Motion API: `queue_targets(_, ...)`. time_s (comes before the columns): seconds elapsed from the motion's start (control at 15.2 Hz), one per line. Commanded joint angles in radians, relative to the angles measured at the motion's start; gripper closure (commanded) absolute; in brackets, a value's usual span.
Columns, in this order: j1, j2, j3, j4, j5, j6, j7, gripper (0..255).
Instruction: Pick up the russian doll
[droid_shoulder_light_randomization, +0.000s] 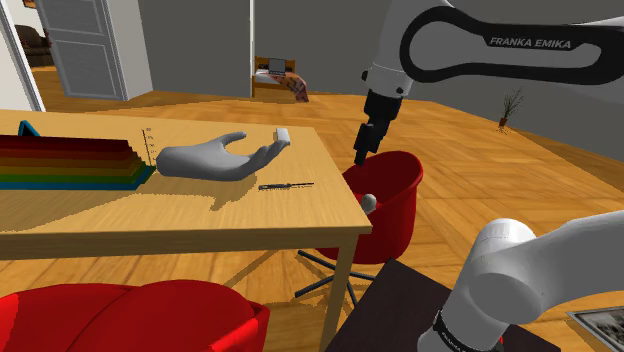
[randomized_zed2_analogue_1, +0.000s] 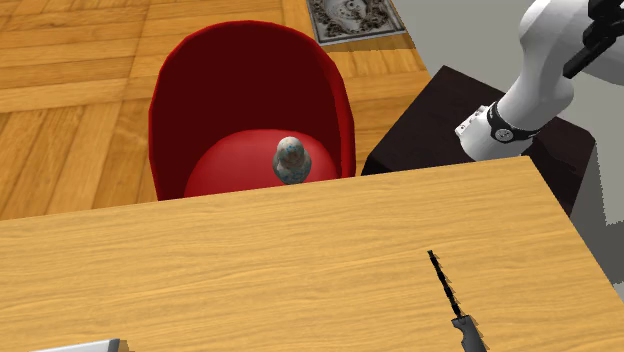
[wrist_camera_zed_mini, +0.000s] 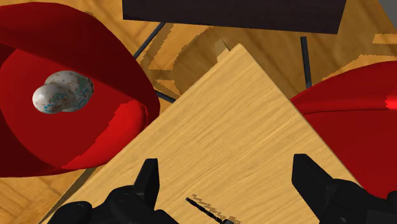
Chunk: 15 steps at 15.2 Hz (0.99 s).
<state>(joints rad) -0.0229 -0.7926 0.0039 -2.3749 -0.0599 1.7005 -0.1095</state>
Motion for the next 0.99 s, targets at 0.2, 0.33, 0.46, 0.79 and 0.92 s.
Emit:
queue_targets(0.2, -0.023, 0.018, -0.053, -0.051, -0.029, 0.076, -0.043, 0)
queue_targets(0.33, -0.038, 0.036, -0.089, -0.08, -0.048, 0.128, -0.072, 0)
queue_targets(0.46, -0.053, 0.061, -0.126, -0.103, -0.067, 0.181, -0.101, 0)
queue_targets(0.79, -0.089, 0.148, -0.22, -0.141, -0.106, 0.319, -0.174, 0)
queue_targets(0.92, -0.1, 0.193, -0.259, -0.147, -0.116, 0.375, -0.205, 0)
